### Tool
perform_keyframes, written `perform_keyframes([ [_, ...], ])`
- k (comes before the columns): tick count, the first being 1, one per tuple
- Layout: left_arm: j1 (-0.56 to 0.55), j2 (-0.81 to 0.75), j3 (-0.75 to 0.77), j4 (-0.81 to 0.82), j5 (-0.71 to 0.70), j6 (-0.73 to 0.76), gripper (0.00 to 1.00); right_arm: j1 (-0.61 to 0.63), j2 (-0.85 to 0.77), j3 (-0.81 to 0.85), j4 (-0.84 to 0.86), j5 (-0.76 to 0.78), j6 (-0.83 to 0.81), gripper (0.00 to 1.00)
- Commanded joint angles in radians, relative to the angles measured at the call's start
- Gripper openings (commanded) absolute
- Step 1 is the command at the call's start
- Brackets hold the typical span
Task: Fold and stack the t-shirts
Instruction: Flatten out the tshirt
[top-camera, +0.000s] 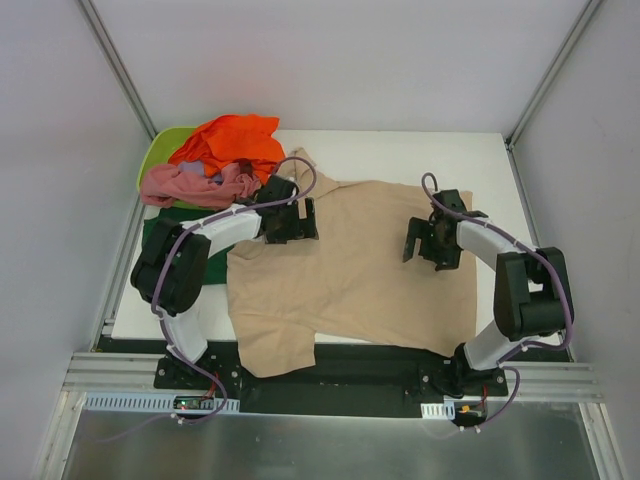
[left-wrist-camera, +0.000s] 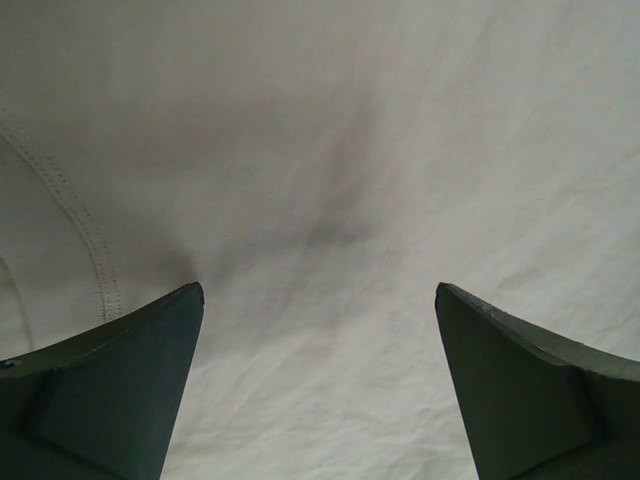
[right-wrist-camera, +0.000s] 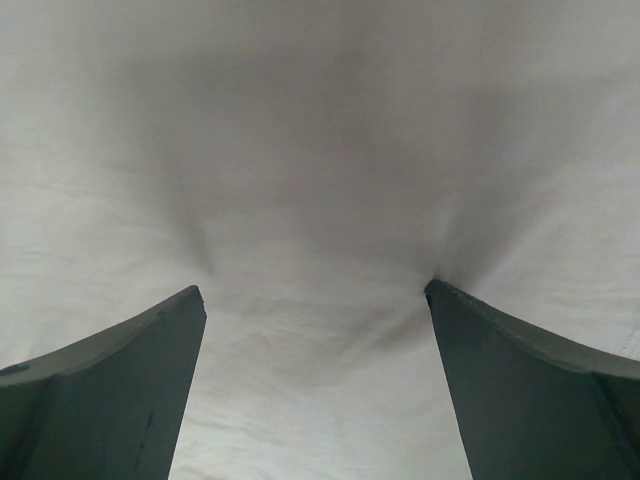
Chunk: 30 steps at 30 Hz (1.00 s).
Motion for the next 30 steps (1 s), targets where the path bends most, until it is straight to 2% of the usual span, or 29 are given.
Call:
perform_keyframes([
  [1, -0.026, 0.016, -0.026, 0.048, 0.030, -0.097, 0.99, -0.068, 0.004, -0.041, 0.010, 0.024, 0.030, 0.96],
  [10, -0.172, -0.014, -0.096, 0.047, 0.012, -0.217, 0.99, -0.275, 0.042, -0.044, 0.046, -0.090, 0.076, 0.96],
  [14, -0.183, -0.059, -0.084, 0.033, -0.045, -0.223, 0.99, -0.291, 0.004, -0.003, 0.034, -0.126, 0.041, 0.96],
  [18, -0.173, -0.084, 0.069, -0.071, -0.201, -0.114, 0.99, -0.283, -0.086, 0.034, -0.005, -0.166, -0.008, 0.96],
  [21, -0.160, -0.058, 0.169, -0.093, -0.286, -0.038, 0.99, -0.254, -0.190, -0.029, 0.036, -0.114, -0.003, 0.96],
  [25, -0.083, 0.050, 0.310, -0.119, -0.262, 0.022, 0.99, -0.219, -0.306, -0.199, 0.156, -0.177, 0.014, 0.96],
  [29, -0.014, 0.163, 0.428, -0.127, -0.176, 0.025, 0.88, -0.216, -0.398, -0.297, 0.178, -0.173, 0.048, 0.96],
  [30, -0.006, 0.189, 0.456, -0.128, -0.173, 0.033, 0.81, -0.216, -0.418, -0.308, 0.172, -0.160, 0.050, 0.96],
])
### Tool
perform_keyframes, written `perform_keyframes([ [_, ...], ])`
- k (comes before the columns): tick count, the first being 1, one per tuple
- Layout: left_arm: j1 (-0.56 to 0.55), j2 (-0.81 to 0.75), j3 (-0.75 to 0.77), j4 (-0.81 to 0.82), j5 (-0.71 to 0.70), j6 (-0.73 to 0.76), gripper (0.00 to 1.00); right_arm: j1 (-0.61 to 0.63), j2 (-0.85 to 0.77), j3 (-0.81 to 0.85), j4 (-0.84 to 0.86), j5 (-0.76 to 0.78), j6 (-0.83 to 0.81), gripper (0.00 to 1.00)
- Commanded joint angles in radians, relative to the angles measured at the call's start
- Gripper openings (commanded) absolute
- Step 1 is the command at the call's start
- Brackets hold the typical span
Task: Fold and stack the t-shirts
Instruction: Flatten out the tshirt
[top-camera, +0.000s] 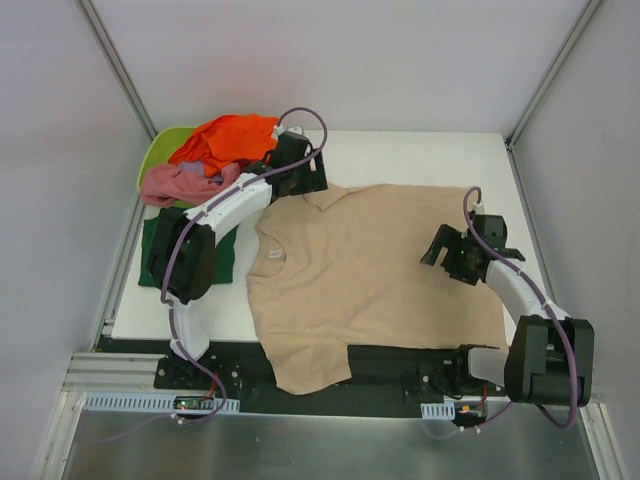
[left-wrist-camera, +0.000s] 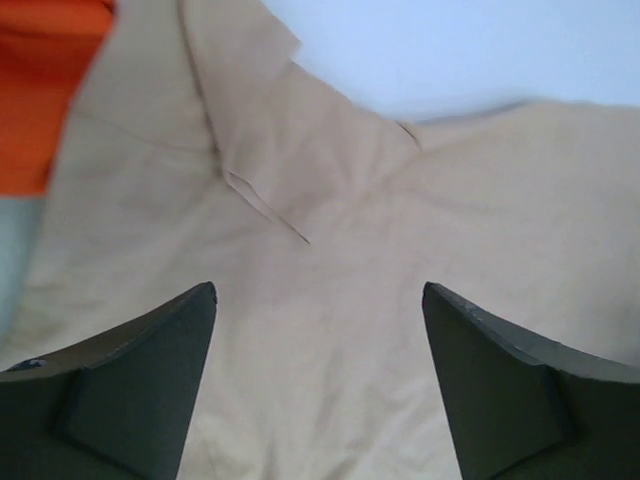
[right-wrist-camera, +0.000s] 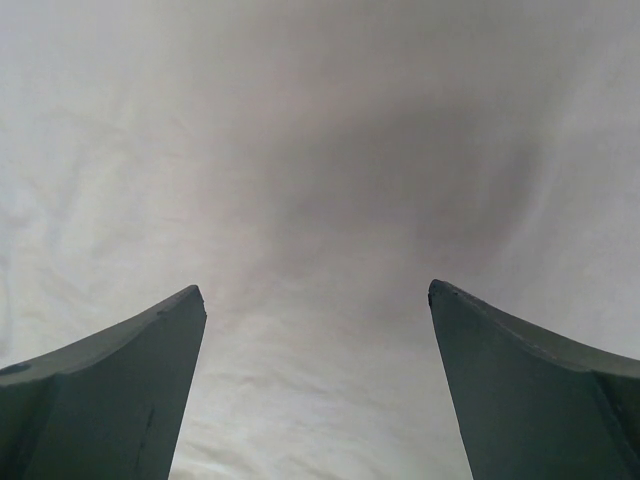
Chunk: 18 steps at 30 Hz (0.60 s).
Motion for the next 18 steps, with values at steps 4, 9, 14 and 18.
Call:
perform_keyframes([
  [4, 0.062, 0.206, 0.179, -0.057, 0.050, 0.067, 0.69, 0.001, -0.148, -0.109, 0.031, 0.014, 0.040, 0.96],
  [9, 0.093, 0.316, 0.281, -0.062, -0.008, 0.072, 0.58, 0.001, -0.231, -0.195, 0.065, -0.021, 0.066, 0.96],
  [14, 0.105, 0.392, 0.367, -0.065, 0.059, 0.069, 0.42, 0.001, -0.275, -0.227, 0.070, 0.017, 0.068, 0.96],
  [18, 0.107, 0.424, 0.398, -0.089, 0.009, 0.063, 0.39, 0.001, -0.279, -0.221, 0.059, 0.022, 0.060, 0.96],
])
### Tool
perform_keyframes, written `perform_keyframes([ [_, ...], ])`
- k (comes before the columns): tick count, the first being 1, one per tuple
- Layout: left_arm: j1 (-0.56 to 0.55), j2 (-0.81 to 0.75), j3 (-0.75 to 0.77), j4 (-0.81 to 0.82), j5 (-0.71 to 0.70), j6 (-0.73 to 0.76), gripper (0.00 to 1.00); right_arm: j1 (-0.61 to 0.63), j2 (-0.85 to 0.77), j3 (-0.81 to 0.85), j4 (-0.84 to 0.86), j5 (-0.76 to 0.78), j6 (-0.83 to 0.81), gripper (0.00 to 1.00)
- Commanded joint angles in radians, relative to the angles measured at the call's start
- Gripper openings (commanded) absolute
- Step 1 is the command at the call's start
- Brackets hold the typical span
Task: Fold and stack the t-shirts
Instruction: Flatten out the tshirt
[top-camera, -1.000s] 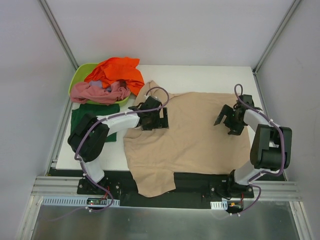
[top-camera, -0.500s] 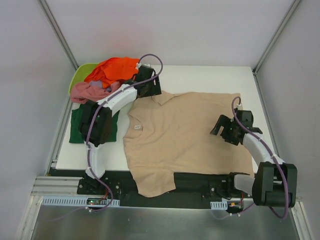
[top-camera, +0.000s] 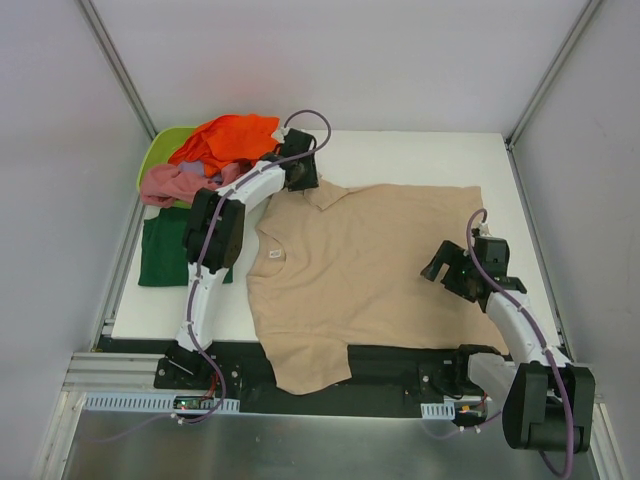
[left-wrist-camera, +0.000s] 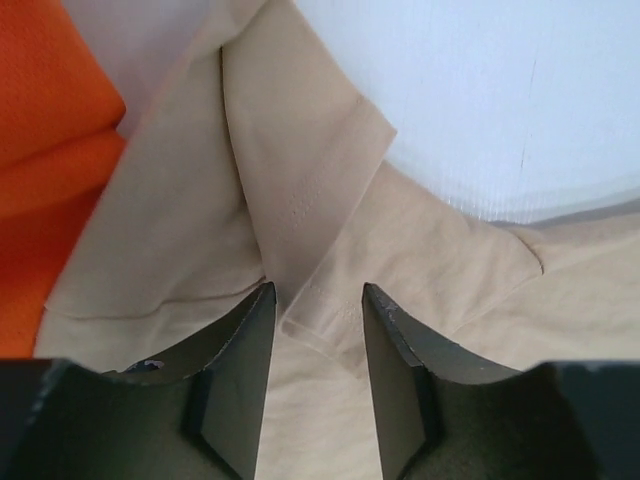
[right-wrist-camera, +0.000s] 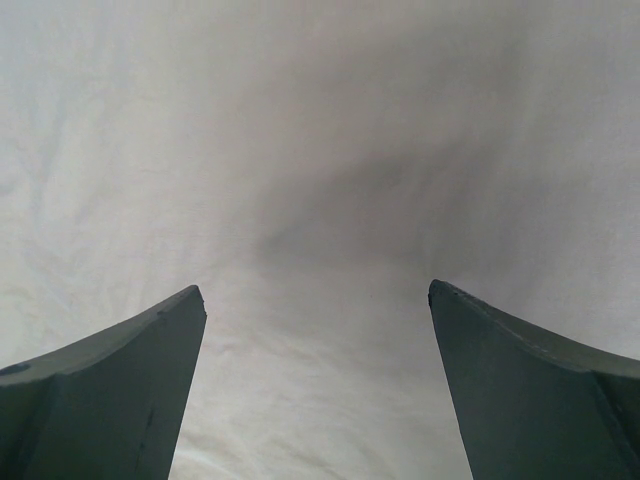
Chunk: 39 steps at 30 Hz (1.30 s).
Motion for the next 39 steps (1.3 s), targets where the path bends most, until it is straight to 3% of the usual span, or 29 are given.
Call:
perform_keyframes([
  [1, 0.010, 0.020, 0.062, -0.036, -0.041, 0.004, 0.39, 0.002, -0.026, 0.006, 0.021, 0.018, 0.008, 0.96],
  [8, 0.011, 0.037, 0.067, -0.072, -0.067, 0.030, 0.38, 0.002, -0.021, 0.005, 0.016, 0.040, 0.007, 0.96],
  [19, 0.013, 0.085, 0.130, -0.084, -0.038, 0.027, 0.17, 0.002, -0.003, 0.008, 0.011, 0.054, 0.007, 0.96],
  [22, 0.014, 0.091, 0.148, -0.088, -0.024, 0.027, 0.00, 0.002, -0.005, 0.009, 0.011, 0.055, 0.007, 0.96],
  [28, 0.020, 0.066, 0.174, -0.087, 0.063, -0.011, 0.00, 0.002, 0.006, 0.011, 0.011, 0.055, 0.007, 0.96],
  [34, 0.039, 0.106, 0.277, -0.087, 0.129, -0.146, 0.00, 0.002, 0.014, 0.015, 0.008, 0.057, 0.008, 0.96],
  [37, 0.060, 0.187, 0.387, -0.059, 0.140, -0.327, 0.00, 0.002, 0.020, 0.017, 0.010, 0.060, 0.008, 0.96],
  [39, 0.074, 0.258, 0.421, 0.087, 0.154, -0.527, 0.00, 0.002, 0.025, 0.020, 0.013, 0.057, 0.011, 0.96],
])
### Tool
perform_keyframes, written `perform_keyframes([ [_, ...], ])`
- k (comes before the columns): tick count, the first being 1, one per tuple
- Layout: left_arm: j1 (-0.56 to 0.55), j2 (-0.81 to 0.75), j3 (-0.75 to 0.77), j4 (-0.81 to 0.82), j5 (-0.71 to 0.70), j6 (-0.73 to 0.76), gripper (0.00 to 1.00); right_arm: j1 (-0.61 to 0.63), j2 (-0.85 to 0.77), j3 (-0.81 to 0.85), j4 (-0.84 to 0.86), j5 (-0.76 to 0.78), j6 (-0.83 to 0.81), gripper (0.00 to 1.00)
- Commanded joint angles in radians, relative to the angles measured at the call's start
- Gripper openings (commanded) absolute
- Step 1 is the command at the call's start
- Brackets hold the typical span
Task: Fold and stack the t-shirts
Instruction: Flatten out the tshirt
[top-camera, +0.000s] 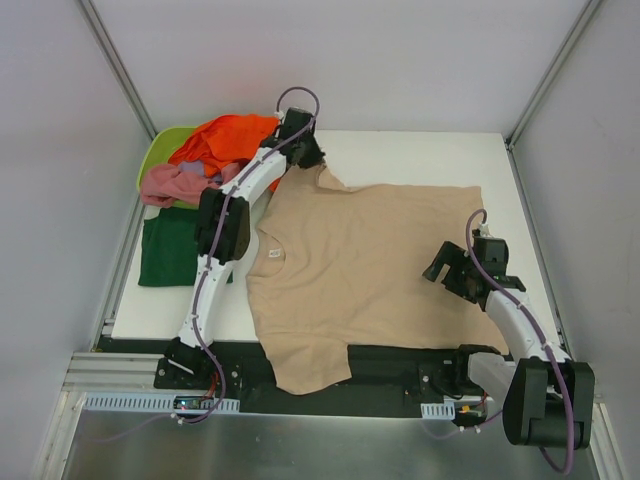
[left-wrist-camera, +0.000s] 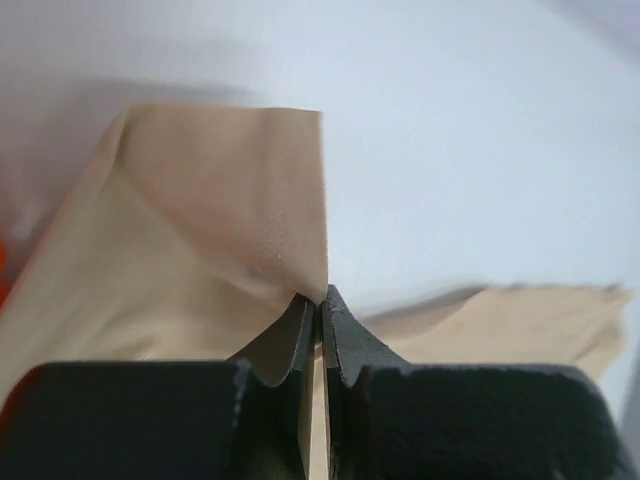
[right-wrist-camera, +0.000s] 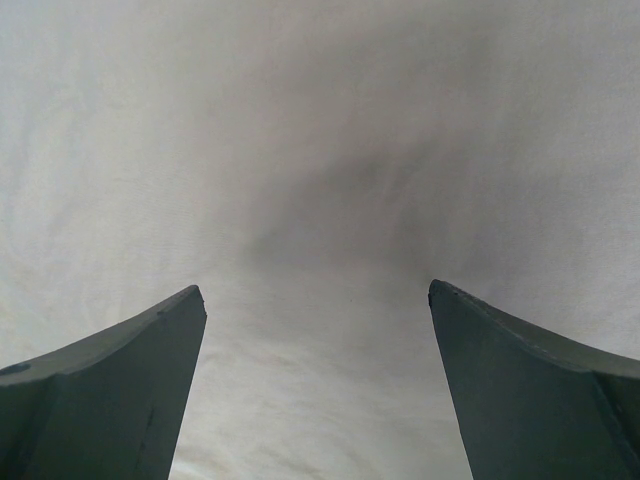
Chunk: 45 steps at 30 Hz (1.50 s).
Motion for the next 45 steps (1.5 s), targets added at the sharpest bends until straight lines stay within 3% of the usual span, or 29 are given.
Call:
perform_keyframes([
  [1, 0.042, 0.151, 0.152, 0.223, 0.041, -0.405, 0.05, 0.000, 0.015, 0.020, 0.012, 0.015, 0.010, 0.96],
  [3, 0.044, 0.248, 0.290, 0.272, 0.021, -0.509, 0.08, 0.002, 0.015, 0.021, 0.006, 0.015, 0.008, 0.96],
  [6, 0.041, 0.326, 0.366, 0.361, 0.022, -0.608, 0.85, 0.000, 0.002, 0.020, 0.001, 0.019, 0.007, 0.96],
  [7, 0.041, 0.325, 0.358, 0.367, 0.031, -0.603, 0.99, 0.002, -0.002, 0.018, -0.003, 0.022, 0.007, 0.96],
  [14, 0.033, 0.109, 0.150, 0.395, 0.093, -0.329, 0.99, 0.002, -0.014, 0.005, 0.011, 0.012, 0.008, 0.96],
  [21, 0.027, -0.068, 0.038, 0.339, 0.324, -0.093, 0.99, 0.003, -0.005, 0.023, -0.003, 0.015, -0.002, 0.96],
  [23, 0.018, -0.159, -0.083, 0.308, 0.366, -0.004, 0.99, 0.006, -0.031, 0.031, -0.014, 0.033, -0.009, 0.96],
  [27, -0.011, -0.420, -0.488, 0.303, 0.282, 0.120, 0.99, 0.014, -0.036, 0.066, -0.029, 0.064, -0.018, 0.96],
  [32, -0.047, -0.623, -0.832, 0.300, 0.145, 0.182, 0.99, 0.025, 0.126, 0.222, -0.126, 0.113, -0.048, 0.96],
  [36, -0.047, -0.602, -0.894, 0.292, 0.203, 0.152, 0.99, 0.025, 0.267, 0.310, -0.127, 0.189, -0.055, 0.96],
  [45, -0.047, -0.430, -0.791, 0.257, 0.268, 0.130, 0.99, 0.009, 0.573, 0.498, -0.143, 0.243, -0.068, 0.96],
])
